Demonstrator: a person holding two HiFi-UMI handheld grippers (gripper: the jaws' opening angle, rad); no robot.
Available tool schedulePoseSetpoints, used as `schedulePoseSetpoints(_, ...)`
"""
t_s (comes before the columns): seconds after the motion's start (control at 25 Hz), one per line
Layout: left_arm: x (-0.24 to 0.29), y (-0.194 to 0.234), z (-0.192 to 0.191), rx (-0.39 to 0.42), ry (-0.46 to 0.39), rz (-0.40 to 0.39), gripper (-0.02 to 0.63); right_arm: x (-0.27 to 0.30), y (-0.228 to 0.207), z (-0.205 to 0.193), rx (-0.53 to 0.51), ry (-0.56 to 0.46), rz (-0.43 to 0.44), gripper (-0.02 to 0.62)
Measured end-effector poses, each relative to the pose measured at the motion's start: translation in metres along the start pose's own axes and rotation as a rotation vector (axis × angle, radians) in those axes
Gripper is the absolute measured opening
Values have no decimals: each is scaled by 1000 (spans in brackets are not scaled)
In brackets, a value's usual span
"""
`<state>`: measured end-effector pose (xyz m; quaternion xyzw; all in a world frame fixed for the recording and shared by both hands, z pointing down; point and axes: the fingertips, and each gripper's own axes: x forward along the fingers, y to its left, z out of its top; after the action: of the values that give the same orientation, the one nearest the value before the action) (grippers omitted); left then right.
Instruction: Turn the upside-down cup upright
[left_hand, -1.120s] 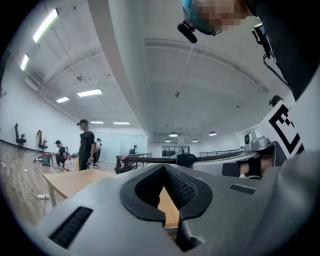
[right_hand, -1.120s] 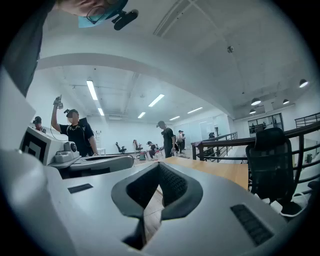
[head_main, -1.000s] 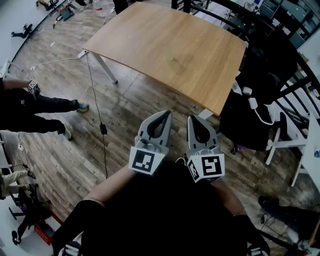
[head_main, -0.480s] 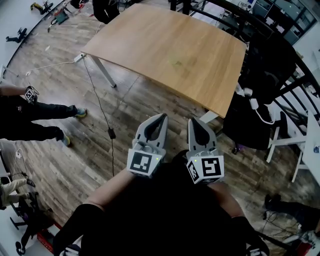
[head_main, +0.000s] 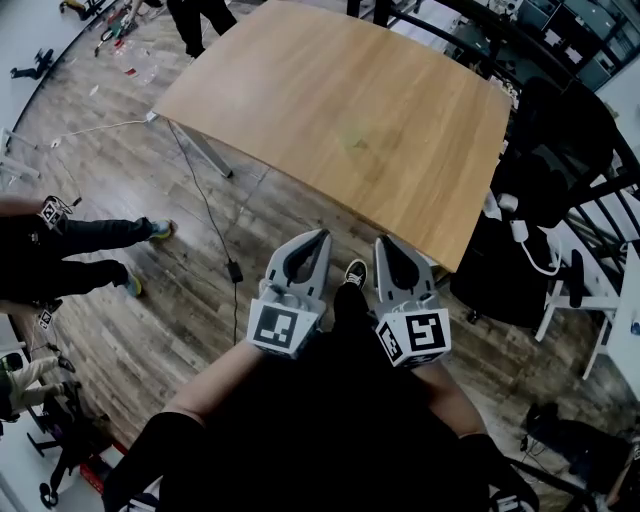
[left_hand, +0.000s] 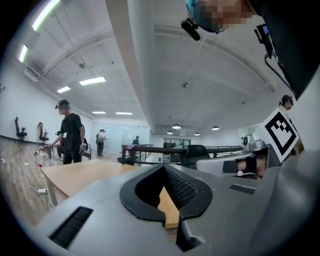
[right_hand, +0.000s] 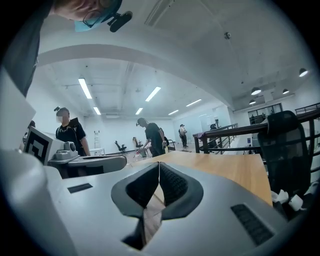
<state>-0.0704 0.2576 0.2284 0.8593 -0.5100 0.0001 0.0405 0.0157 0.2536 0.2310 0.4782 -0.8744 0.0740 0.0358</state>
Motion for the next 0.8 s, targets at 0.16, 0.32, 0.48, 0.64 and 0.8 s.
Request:
schedulePoseSetpoints(0.16,68,37,-2,2,32,31,8,68,-42,2,-22,20,46,14)
schedulePoseSetpoints(0.32,128,73,-15,15,69,75,8,128,-84,-6,-15,57,71,14)
schedulePoseSetpoints(0.48,174,101,-32,3,106,106,8,178,-113,-18,-2,106,97,15)
schedulePoseSetpoints(0.64,210,125,-56,1,145,126,8,222,-134,-37,14,151,106,15)
schedulePoseSetpoints(0.8,238,162,-83,-28,166,148,8,262,-149,-62,13,200,91,15)
